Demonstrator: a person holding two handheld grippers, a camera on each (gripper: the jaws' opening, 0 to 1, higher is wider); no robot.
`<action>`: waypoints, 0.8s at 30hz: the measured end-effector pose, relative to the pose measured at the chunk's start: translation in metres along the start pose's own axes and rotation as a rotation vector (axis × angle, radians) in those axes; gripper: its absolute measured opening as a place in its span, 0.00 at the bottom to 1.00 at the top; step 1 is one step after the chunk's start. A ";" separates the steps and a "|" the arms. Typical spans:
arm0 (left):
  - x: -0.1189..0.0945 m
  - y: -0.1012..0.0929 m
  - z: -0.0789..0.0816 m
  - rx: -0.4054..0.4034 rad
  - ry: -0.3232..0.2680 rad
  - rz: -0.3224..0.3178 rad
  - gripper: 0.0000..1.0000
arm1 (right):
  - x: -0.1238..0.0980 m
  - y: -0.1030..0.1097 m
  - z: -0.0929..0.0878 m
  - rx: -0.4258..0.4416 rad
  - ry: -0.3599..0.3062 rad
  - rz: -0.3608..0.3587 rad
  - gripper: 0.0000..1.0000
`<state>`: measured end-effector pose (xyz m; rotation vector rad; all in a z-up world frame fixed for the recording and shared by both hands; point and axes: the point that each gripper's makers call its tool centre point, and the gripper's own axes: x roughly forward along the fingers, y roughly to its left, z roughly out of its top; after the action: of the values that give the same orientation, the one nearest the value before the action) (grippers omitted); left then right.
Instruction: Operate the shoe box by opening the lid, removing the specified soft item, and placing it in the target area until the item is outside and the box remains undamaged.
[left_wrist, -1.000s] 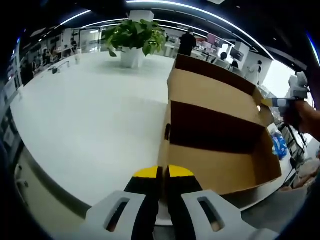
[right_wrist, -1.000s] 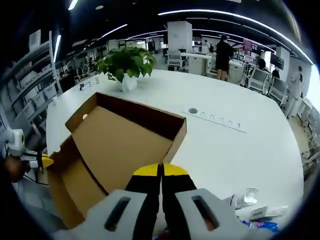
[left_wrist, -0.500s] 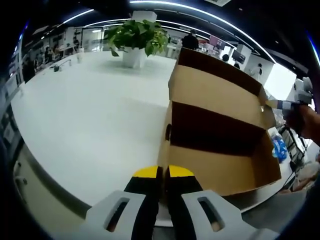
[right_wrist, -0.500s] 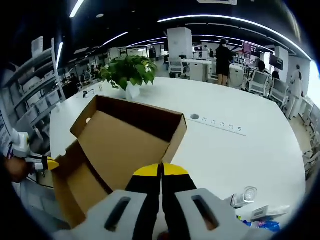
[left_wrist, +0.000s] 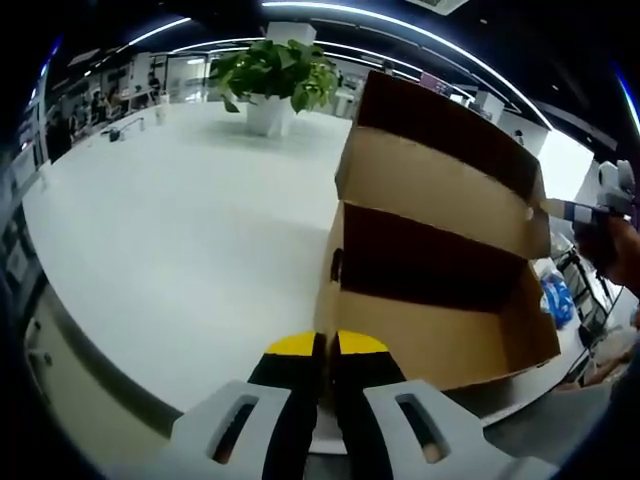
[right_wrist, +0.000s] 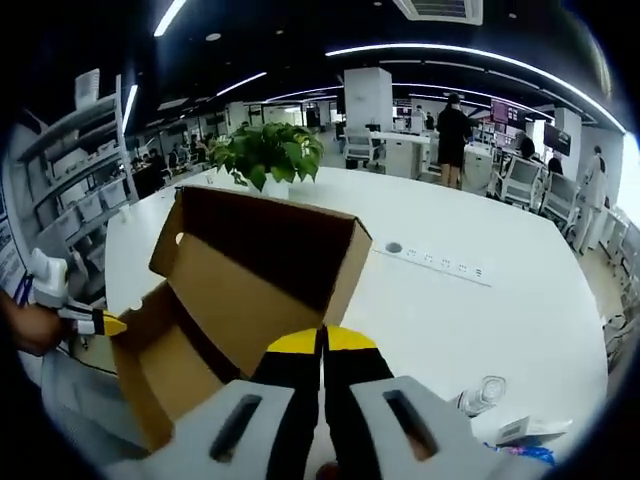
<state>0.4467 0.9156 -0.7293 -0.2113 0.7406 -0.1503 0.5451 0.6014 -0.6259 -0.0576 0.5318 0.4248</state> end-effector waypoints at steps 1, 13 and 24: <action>0.000 0.000 0.000 0.001 0.000 0.000 0.01 | -0.001 0.001 0.000 0.000 -0.001 0.000 0.00; 0.000 -0.001 0.000 -0.002 -0.003 -0.006 0.01 | -0.015 0.009 -0.005 -0.009 -0.002 -0.006 0.00; -0.001 0.000 0.000 0.002 -0.003 -0.013 0.01 | -0.026 0.017 -0.011 -0.016 0.006 -0.013 0.00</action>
<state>0.4465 0.9153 -0.7287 -0.2146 0.7359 -0.1628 0.5129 0.6052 -0.6215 -0.0777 0.5332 0.4158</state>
